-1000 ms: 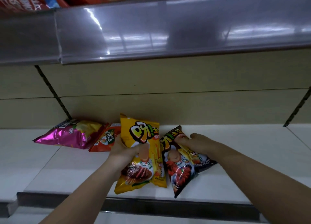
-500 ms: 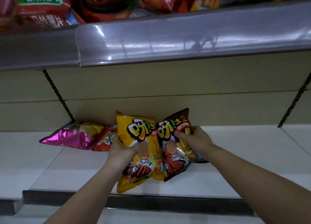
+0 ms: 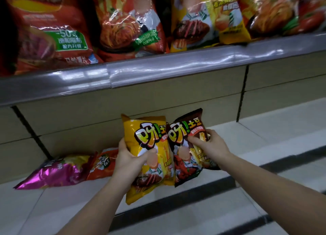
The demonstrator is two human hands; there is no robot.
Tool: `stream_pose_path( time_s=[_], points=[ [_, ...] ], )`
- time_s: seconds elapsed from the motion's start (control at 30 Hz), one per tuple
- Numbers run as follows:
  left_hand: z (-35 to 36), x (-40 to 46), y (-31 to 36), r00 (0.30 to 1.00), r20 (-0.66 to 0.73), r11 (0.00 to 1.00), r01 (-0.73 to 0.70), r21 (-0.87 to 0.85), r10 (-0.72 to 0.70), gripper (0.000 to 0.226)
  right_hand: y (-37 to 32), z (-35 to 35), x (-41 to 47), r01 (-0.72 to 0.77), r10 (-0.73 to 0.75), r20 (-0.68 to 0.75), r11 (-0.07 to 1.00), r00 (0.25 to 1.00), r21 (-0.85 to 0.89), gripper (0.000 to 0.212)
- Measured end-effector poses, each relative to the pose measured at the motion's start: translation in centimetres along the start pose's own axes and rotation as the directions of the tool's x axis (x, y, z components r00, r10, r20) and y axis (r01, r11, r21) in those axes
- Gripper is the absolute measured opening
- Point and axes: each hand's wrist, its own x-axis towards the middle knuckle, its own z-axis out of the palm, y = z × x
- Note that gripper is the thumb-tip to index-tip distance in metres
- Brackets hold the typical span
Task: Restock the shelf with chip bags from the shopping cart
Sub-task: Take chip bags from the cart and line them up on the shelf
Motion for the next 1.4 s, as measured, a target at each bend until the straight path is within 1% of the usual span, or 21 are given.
stream_pose_path(
  time_s=[0.1,0.27,0.4,0.47,0.57,0.63,0.7,0.77,0.83,0.9,1.07,1.23,1.4],
  points=[
    [0.6,-1.2,0.8,0.995,0.087,0.998,-0.056,-0.003,0.056,0.078,0.0,-1.8,-2.8,-0.004,0.003,-0.108,1.0,0.994,-0.004,0.075],
    [3.1,-3.1,2.5,0.966,0.239,0.995,-0.102,-0.002,0.1,0.084,0.1,-5.7,-7.3,-0.029,0.025,-0.277,1.0,0.961,-0.008,0.075],
    [6.0,-4.8,4.7,0.927,0.337,0.986,-0.168,-0.014,0.163,0.078,-0.2,-9.7,-10.3,-0.032,0.023,-0.424,0.999,0.906,-0.014,0.073],
    [7.6,-5.7,6.1,0.9,0.39,0.98,-0.199,-0.031,0.195,0.079,-0.3,-11.8,-11.5,-0.031,0.022,-0.485,0.999,0.874,-0.01,0.073],
    [10.3,-6.9,8.0,0.861,0.456,0.973,-0.218,-0.072,0.226,0.083,-0.6,-14.8,-13.2,-0.024,0.021,-0.556,1.0,0.831,0.003,0.071],
    [12.3,-7.7,9.1,0.834,0.493,0.968,-0.235,-0.086,0.246,0.078,-0.7,-16.9,-14.1,-0.02,0.022,-0.595,1.0,0.803,0.01,0.069],
    [14.4,-8.4,10.2,0.81,0.516,0.958,-0.27,-0.095,0.28,0.067,-0.9,-19.0,-15.0,-0.026,0.028,-0.642,1.0,0.766,0.014,0.07],
    [16.6,-9.3,11.5,0.785,0.532,0.946,-0.303,-0.119,0.318,0.063,-0.9,-21.3,-15.4,-0.035,0.028,-0.688,0.999,0.725,0.005,0.071],
    [18.8,-10.0,12.8,0.759,0.543,0.93,-0.336,-0.148,0.36,0.074,-0.8,-23.6,-15.7,-0.051,0.022,-0.736,0.999,0.677,-0.017,0.073],
    [21.2,-10.6,14.1,0.73,0.555,0.915,-0.358,-0.186,0.399,0.086,-0.7,-26.1,-15.8,-0.05,0.016,-0.763,0.999,0.646,-0.021,0.075],
    [28.2,-12.4,17.4,0.675,0.574,0.884,-0.399,-0.244,0.463,0.094,0.1,-33.0,-15.6,-0.033,-0.02,-0.821,0.998,0.571,-0.047,0.075],
    [36.4,-14.4,20.8,0.647,0.579,0.866,-0.418,-0.275,0.496,0.091,1.9,-41.3,-14.4,0.001,-0.045,-0.844,0.999,0.534,-0.053,0.078],
    [44.2,-16.8,24.6,0.614,0.584,0.846,-0.43,-0.316,0.531,0.088,3.1,-49.6,-13.1,0.032,-0.063,-0.865,0.998,0.497,-0.054,0.072]
  ],
)
